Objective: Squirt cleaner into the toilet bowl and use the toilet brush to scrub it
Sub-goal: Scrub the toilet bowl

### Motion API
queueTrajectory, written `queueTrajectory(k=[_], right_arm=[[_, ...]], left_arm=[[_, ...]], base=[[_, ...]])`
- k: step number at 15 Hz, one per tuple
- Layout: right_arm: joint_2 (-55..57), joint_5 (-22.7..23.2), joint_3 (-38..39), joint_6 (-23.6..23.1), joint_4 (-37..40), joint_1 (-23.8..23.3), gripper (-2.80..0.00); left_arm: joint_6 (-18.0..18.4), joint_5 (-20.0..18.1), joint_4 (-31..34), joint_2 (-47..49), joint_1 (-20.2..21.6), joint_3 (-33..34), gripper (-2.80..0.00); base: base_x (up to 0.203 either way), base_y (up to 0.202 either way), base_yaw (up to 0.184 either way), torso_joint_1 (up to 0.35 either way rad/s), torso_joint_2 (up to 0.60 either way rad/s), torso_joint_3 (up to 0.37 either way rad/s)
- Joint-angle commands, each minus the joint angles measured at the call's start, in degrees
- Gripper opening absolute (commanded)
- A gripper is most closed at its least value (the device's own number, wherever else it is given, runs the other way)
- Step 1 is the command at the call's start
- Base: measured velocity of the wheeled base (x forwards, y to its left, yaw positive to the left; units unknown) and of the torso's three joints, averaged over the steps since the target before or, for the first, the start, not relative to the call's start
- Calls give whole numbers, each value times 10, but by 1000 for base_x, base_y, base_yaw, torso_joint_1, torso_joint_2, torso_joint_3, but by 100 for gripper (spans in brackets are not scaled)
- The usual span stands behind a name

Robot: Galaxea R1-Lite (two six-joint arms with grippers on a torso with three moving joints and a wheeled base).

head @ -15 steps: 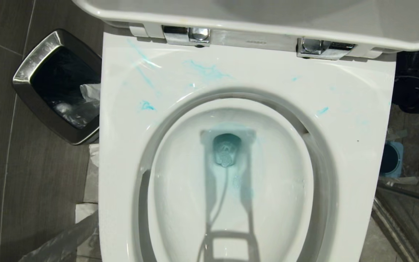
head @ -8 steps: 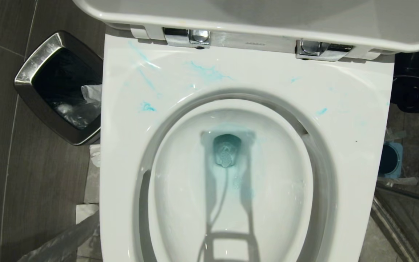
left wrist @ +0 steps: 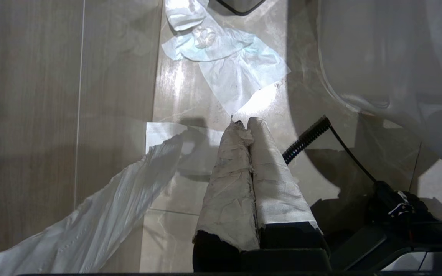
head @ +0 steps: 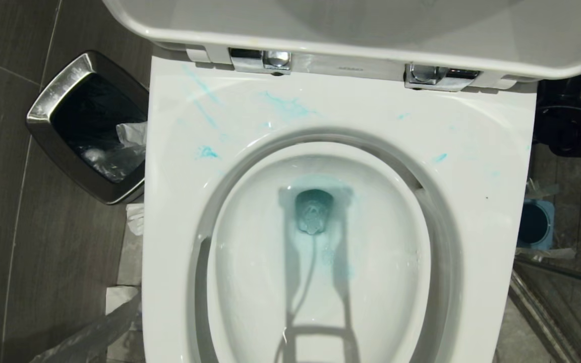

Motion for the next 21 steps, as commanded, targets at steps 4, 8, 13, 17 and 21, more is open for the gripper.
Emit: queueTrajectory(k=[4,8,13,17,21], right_arm=[[2,-1,0,2,-1,0,-280],[4,-1,0,2,-1,3,-280],[34,17,0,16,-3,2,-280],[74,47,-1,52,-8,1,-280],[77,69,-1,81,-9,3,-280]], left_arm=[[-1,0,0,0,0,4,-280],[-1,0,0,0,0,4,-280],[-1,0,0,0,0,4,-280],[0,0,0,0,0,4,-280],[4,-1,0,0,0,4,-280]], base=[[0,0,0,7,6,156],[0,0,0,-5,1,128],[0,0,0,0,0,6],[0,0,0,0,0,0],[0,0,0,0,0,0]])
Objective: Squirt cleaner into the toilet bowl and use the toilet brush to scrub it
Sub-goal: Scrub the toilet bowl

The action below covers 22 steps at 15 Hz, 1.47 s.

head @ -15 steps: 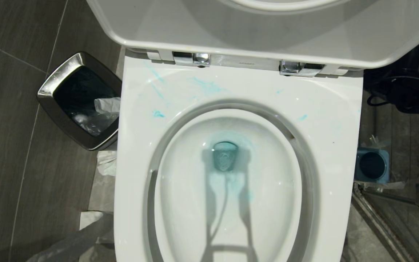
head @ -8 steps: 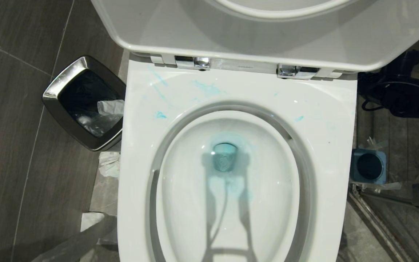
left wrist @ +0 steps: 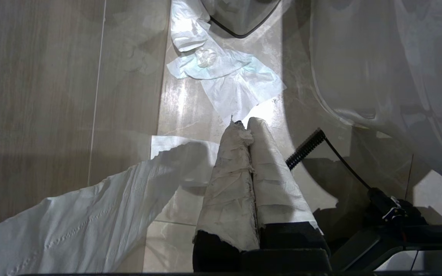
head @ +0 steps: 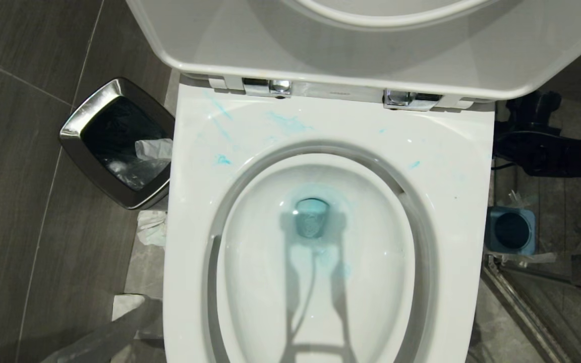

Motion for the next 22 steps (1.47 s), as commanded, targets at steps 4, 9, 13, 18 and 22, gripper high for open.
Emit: queueTrajectory(k=[4,9,13,18,22], right_arm=[[6,12,1,1,0,26,-280],[42,10,0,-3,0,53,-280],[56,5,3,-5,2,55,-280],[32,6,72,-5,3,55,-280],[1,11,149,-3,1,58,-280]], left_arm=[[2,-1,-1,0,0,4,-280],[1,-1,1,0,0,4,-280],[3,-3,0,0,0,4,-280],[6,-3,-1,0,0,4,-280],[9,-3,-1,0,0,4,-280]], base=[[0,0,0,0,0,0],[0,0,0,0,0,0],[0,0,0,0,0,0],[0,0,0,0,0,0],[0,0,0,0,0,0]])
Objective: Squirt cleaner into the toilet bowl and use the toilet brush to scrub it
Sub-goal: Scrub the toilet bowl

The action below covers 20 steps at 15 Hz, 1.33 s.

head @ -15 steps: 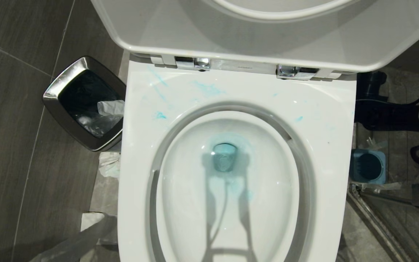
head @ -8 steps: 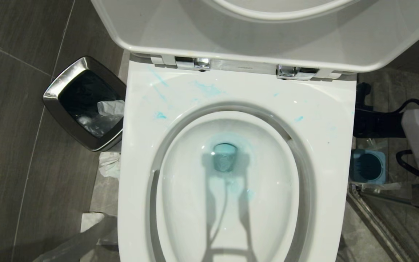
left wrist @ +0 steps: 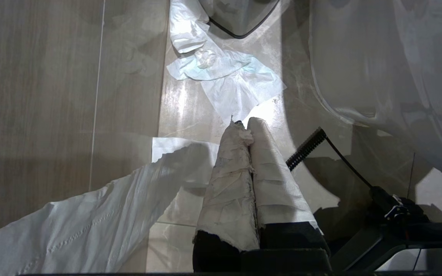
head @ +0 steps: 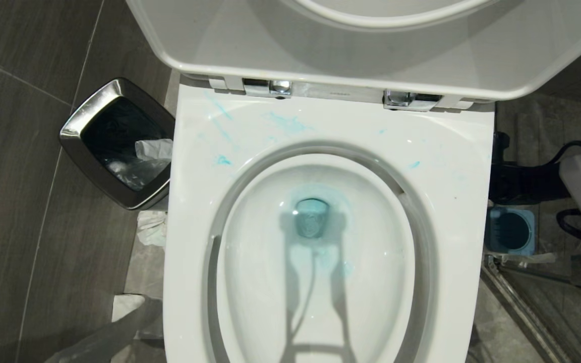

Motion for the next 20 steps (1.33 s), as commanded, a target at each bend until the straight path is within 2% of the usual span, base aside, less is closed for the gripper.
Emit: queueTrajectory(k=[1,3,6,11,15,20], right_arm=[[-19,1,27,3,-1,3,-280],[-31,9,55,5,-1,7,-280],[-62,50,108,7,-2,11,-280],[-108,62,215,7,-9,29,-280],[-120,70,336,7,-148,41,-280],[-196,92,354,5,-172,24,-280]], left_arm=[[3,-1,0,0,0,4,-280],[8,-1,0,0,0,4,-280],[10,-2,1,0,0,4,-280],[14,-2,1,0,0,4,-280],[16,-3,2,0,0,4,-280],[17,-3,2,0,0,4,-280]], base=[[0,0,0,0,0,0],[0,0,0,0,0,0],[0,0,0,0,0,0],[0,0,0,0,0,0],[0,0,0,0,0,0],[0,0,0,0,0,0]])
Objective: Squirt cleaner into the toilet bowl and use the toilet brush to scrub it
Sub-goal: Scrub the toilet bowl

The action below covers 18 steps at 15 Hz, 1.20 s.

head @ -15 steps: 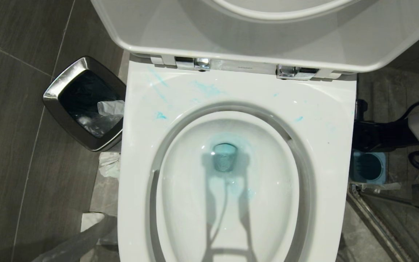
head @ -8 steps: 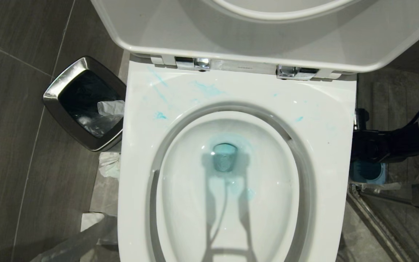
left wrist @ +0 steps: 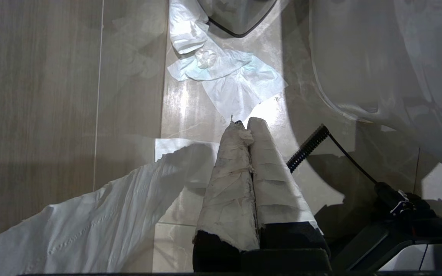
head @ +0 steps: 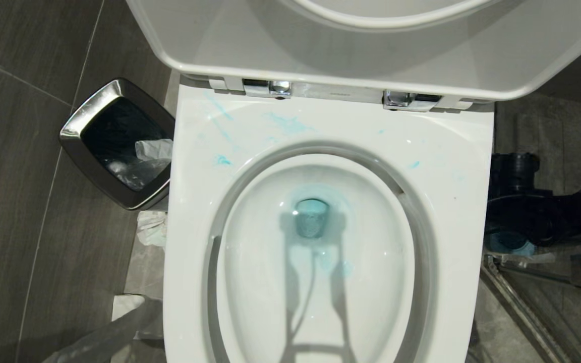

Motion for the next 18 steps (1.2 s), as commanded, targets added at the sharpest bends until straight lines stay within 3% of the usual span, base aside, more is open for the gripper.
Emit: queueTrajectory(k=[1,9,13,18], right_arm=[[-18,1,-7,-1,-3,-5,-280],[50,-2,-38,-52,-7,-21,-280],[77,-4,-40,-53,-86,-25,-280],[98,-5,-43,-58,-112,-24,-280]], left_arm=[[0,0,0,0,0,4,-280],[0,0,2,0,0,4,-280],[1,-1,2,0,0,4,-280],[1,0,2,0,0,4,-280]], base=[[0,0,0,0,0,0],[0,0,0,0,0,0],[0,0,0,0,0,0],[0,0,0,0,0,0]])
